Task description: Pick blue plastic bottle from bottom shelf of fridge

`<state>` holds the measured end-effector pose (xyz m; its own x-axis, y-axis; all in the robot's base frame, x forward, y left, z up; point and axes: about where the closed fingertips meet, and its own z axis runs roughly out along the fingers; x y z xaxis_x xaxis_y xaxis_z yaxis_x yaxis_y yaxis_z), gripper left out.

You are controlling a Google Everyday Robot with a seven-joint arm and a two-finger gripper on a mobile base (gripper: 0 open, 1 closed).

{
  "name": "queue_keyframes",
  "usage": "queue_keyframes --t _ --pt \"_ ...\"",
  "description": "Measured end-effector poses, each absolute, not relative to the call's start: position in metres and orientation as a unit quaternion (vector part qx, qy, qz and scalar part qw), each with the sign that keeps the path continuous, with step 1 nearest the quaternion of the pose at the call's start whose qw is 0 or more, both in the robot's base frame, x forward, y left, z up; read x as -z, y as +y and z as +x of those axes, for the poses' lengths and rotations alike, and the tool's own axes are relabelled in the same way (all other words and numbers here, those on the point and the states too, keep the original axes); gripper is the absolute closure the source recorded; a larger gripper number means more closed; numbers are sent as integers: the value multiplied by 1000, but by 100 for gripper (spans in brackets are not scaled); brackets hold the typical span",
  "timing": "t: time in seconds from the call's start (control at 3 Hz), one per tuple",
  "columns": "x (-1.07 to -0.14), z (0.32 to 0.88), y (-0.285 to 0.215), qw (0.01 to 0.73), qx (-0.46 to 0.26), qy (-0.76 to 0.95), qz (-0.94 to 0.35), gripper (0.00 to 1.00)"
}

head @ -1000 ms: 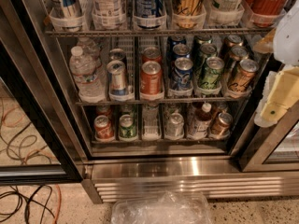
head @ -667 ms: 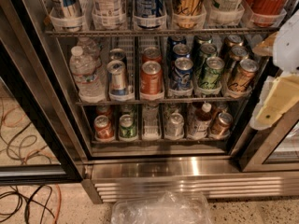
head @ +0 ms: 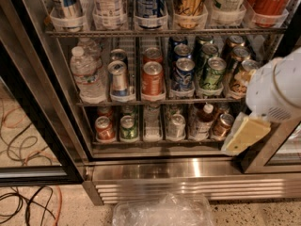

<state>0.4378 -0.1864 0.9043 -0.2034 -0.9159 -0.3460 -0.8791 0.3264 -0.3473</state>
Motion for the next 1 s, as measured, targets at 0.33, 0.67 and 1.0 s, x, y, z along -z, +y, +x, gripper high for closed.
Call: queue_keyframes --t 0.33,0.67,1.0 --pt "-893 448 -185 268 47 773 -574 0" --pt "-893 448 -185 268 47 773 -574 0" --pt "-879 453 -176 293 16 784 -547 0"
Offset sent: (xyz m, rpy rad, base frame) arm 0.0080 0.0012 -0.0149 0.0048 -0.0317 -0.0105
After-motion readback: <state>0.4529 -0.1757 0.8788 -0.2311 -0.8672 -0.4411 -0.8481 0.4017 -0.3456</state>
